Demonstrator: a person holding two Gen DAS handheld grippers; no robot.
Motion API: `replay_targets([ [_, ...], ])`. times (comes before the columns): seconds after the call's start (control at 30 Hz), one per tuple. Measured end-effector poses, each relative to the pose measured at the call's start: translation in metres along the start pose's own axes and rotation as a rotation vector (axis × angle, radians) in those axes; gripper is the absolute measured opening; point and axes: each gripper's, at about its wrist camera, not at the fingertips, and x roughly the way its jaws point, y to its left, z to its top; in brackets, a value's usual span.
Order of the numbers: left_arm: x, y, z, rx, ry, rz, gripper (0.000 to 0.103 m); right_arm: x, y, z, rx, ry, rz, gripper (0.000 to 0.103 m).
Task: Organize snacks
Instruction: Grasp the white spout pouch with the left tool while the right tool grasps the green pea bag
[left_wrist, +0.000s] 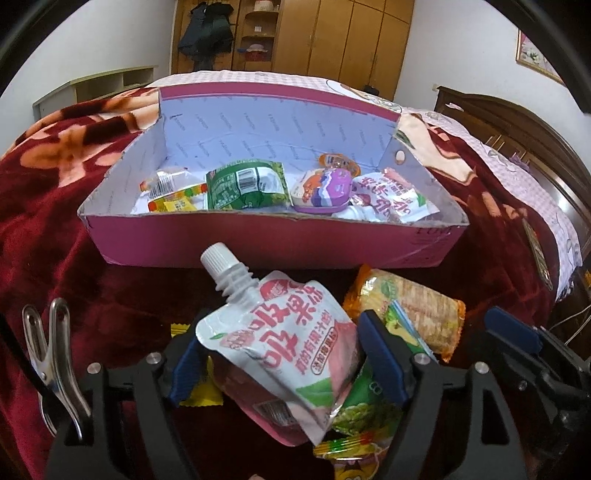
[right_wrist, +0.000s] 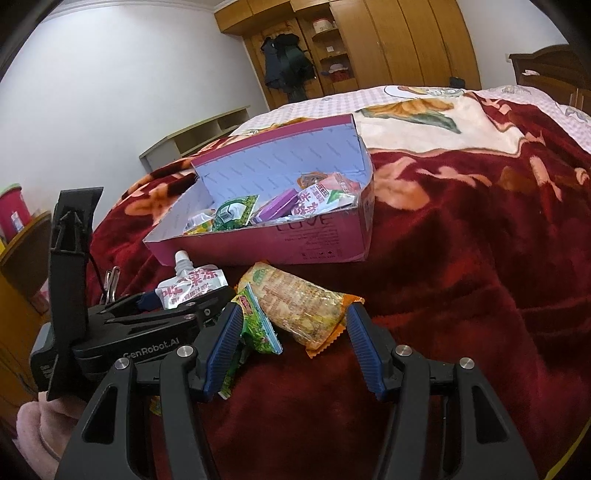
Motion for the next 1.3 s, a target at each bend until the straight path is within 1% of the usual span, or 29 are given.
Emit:
replay_targets([
  [0.23, -0.007, 0.004, -0.005, -0.027, -0.020, 0.000, 0.081, 0.002, -0.002, -0.002, 0.010, 0.007, 0.008, 0.060],
  [0.27, -0.009, 0.005, -0.006, -0.033, -0.025, -0.002, 0.080, 0.002, -0.002, -0.003, 0.009, 0.007, 0.007, 0.060],
  [0.4, -0.015, 0.008, -0.007, -0.049, -0.047, -0.013, 0.064, 0.002, -0.001, -0.004, 0.009, 0.010, 0.006, 0.060],
  [0.5, -0.019, 0.010, -0.007, -0.050, -0.054, -0.031, 0.061, 0.001, 0.002, -0.006, 0.002, 0.013, 0.006, 0.060],
  [0.67, -0.028, 0.009, -0.008, -0.040, -0.076, -0.038, 0.055, -0.001, 0.009, -0.008, -0.009, 0.016, 0.008, 0.060],
  [0.83, -0.044, 0.011, -0.008, -0.038, -0.130, -0.026, 0.048, -0.003, 0.013, -0.010, -0.011, 0.019, 0.012, 0.060],
  [0.93, -0.050, 0.014, -0.007, -0.040, -0.139, -0.009, 0.046, -0.004, 0.015, -0.012, -0.013, 0.024, 0.016, 0.060],
  [1.0, -0.052, 0.017, -0.007, -0.040, -0.139, 0.008, 0.040, -0.004, 0.017, -0.013, -0.013, 0.027, 0.021, 0.060],
  [1.1, -0.047, 0.019, -0.007, -0.042, -0.113, -0.010, 0.040, -0.003, 0.020, -0.013, -0.019, 0.032, 0.029, 0.060],
  [1.17, -0.043, 0.018, -0.009, -0.043, -0.099, -0.012, 0.046, -0.002, 0.021, -0.014, -0.021, 0.035, 0.030, 0.060],
  [1.23, -0.038, 0.015, -0.010, -0.037, -0.077, -0.023, 0.060, -0.002, 0.021, -0.014, -0.022, 0.038, 0.032, 0.060],
  [1.3, -0.032, 0.011, -0.011, -0.030, -0.064, -0.017, 0.065, -0.001, 0.021, -0.015, -0.021, 0.039, 0.032, 0.060],
])
